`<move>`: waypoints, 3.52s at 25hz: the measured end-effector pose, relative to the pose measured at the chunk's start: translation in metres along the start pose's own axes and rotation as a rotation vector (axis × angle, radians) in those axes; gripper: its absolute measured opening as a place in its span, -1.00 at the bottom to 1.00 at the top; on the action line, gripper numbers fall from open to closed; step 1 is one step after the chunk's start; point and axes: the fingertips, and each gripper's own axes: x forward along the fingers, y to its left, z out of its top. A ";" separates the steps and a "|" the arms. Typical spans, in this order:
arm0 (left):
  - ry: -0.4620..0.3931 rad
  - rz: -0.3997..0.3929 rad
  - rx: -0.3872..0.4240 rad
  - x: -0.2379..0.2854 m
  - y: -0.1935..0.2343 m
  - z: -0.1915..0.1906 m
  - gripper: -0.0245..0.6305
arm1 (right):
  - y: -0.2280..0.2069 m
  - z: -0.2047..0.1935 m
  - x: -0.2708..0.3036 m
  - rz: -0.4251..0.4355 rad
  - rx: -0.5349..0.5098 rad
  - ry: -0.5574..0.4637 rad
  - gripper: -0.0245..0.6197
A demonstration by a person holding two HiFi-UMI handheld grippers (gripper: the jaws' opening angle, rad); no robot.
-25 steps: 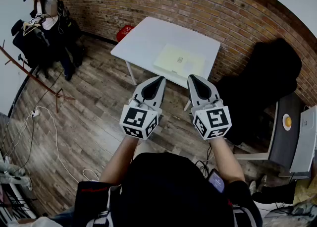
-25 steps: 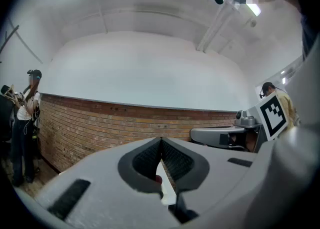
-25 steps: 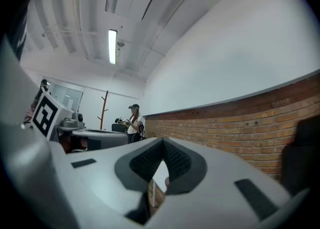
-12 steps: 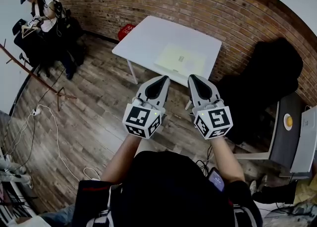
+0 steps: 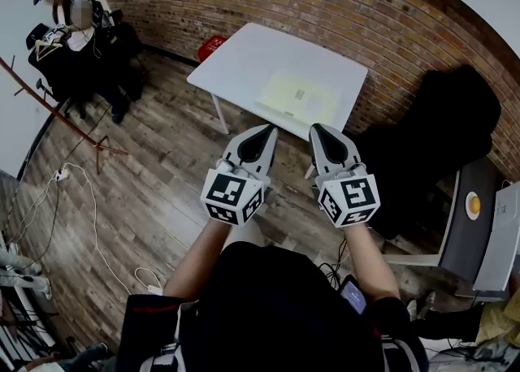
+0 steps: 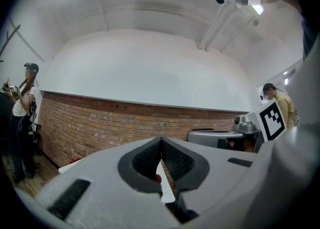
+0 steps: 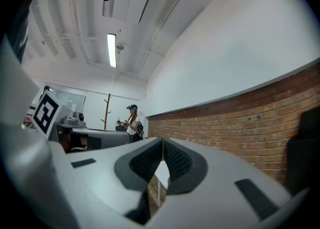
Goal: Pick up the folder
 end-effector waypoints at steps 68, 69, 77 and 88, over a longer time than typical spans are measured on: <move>0.107 -0.221 -0.205 0.207 0.203 -0.054 -0.87 | -0.116 -0.077 0.272 -0.098 -0.104 0.257 -0.83; 0.114 -0.216 -0.193 0.209 0.203 -0.057 -0.87 | -0.119 -0.080 0.274 -0.090 -0.103 0.262 -0.83; 0.164 -0.200 -0.110 0.222 0.191 -0.082 -0.87 | -0.133 -0.100 0.282 -0.006 -0.125 0.310 -0.83; 0.206 -0.095 -0.208 0.230 0.203 -0.121 -0.87 | -0.138 -0.157 0.291 0.121 -0.098 0.452 -0.83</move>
